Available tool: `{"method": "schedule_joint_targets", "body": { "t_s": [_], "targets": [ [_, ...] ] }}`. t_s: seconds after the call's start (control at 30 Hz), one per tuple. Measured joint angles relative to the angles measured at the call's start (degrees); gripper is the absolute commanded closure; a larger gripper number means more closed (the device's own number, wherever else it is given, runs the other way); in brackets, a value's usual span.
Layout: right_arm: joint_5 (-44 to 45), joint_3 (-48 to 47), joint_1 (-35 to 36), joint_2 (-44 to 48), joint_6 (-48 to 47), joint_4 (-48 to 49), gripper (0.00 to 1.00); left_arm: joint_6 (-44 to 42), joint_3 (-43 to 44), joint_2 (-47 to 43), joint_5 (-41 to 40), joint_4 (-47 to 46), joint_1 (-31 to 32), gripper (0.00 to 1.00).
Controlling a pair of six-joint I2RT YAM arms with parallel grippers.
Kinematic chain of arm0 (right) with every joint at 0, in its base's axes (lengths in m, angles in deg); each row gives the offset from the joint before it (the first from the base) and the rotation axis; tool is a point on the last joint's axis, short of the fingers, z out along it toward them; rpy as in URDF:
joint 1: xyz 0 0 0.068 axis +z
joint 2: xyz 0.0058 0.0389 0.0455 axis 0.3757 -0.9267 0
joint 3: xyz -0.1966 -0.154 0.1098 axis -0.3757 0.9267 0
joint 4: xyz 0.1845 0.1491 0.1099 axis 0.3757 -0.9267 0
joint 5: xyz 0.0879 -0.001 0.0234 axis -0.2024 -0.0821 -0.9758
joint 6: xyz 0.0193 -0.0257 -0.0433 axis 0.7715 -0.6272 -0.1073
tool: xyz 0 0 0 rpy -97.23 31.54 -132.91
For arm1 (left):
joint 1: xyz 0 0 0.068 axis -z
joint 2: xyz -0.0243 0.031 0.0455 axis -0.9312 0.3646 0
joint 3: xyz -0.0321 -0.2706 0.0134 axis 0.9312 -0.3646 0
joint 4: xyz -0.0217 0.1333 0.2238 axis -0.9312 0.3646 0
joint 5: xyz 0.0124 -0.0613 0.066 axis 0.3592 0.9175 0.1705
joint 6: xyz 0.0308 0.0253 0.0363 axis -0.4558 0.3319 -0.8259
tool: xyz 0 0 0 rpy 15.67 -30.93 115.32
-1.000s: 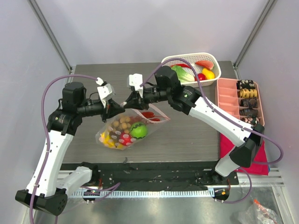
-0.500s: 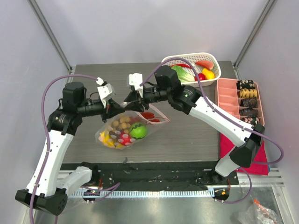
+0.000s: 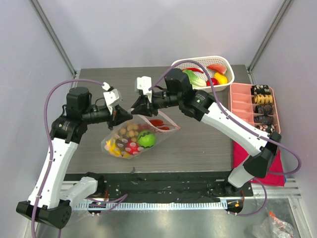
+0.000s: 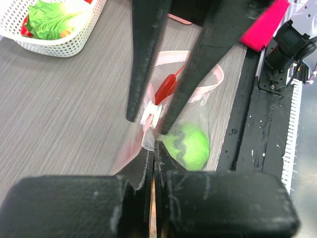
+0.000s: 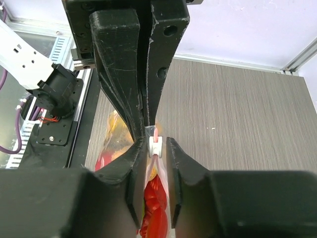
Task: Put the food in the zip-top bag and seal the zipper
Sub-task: Zip the zipper food storage bag at the center of the board.
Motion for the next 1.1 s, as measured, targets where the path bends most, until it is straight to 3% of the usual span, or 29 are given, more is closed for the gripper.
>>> {"method": "schedule_joint_targets", "body": {
  "t_s": [0.03,0.1,0.27,0.37,0.53,0.67,1.1],
  "targets": [
    [0.07,0.0,0.02,0.0,-0.09,-0.04,0.91,0.0,0.0,0.0,0.0,0.02,0.0,1.0],
    [0.22,0.0,0.02,0.0,-0.35,-0.13,0.99,-0.04,0.0,0.0,0.02,0.02,0.0,0.98],
    [0.39,0.0,0.04,-0.02,-0.33,-0.94,0.99,-0.24,0.2,0.0,0.07,0.07,0.0,0.83],
    [0.42,0.0,0.04,-0.28,-0.33,-1.53,0.99,-0.17,0.87,0.0,0.31,-0.35,0.0,0.81],
    [0.44,0.0,0.02,-0.52,-0.33,-1.81,0.99,-0.35,1.36,0.0,0.31,-0.42,-0.02,0.88],
    [0.37,0.0,0.04,-0.52,-0.17,-1.95,0.99,-1.4,1.36,0.0,0.37,-0.24,-0.02,1.0],
    [1.22,5.35,0.0,1.81,-2.36,1.14,0.99,-1.18,1.36,0.0,-0.7,1.16,0.0,1.0]
  ]
}}
